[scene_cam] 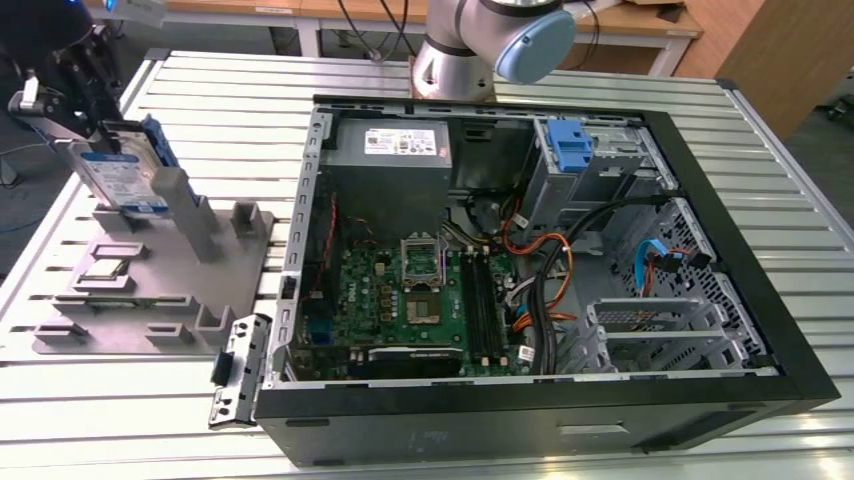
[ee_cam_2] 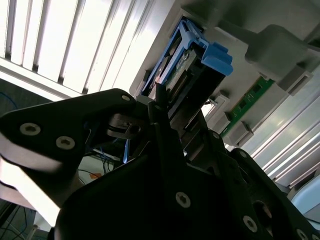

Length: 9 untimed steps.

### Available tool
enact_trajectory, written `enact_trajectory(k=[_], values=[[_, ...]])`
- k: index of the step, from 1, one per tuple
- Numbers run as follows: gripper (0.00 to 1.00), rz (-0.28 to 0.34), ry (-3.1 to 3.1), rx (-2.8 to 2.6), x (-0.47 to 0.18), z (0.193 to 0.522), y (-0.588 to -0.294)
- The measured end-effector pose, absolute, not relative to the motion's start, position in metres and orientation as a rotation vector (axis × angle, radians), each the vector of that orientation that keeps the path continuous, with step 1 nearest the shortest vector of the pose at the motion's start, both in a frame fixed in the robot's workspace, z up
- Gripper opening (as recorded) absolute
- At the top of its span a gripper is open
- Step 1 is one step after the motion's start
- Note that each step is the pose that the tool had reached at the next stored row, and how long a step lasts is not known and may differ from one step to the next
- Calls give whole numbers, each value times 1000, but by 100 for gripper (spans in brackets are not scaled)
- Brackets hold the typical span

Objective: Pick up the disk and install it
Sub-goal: 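Pick up the disk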

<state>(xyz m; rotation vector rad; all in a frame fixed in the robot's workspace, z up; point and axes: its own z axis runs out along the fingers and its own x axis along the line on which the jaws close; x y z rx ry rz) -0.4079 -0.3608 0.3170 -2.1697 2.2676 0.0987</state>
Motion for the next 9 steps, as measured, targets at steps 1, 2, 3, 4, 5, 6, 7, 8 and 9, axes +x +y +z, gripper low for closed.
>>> enact_trajectory(k=[1,2,3,4,5,6,7,8,9], values=[[35,99,2267,-2170,-408,317,-361],[35,99,2267,-2170,-408,318,-361],[35,99,2268,-2170,-408,318,-361],[35,99,2268,-2170,-408,318,-361],[35,99,2268,-2170,-408,318,-361],[35,99,2268,-2170,-408,318,-361],[35,99,2268,-2170,-408,318,-361],[35,99,2268,-2170,-408,318,-361],[35,99,2268,-2170,-408,318,-361]])
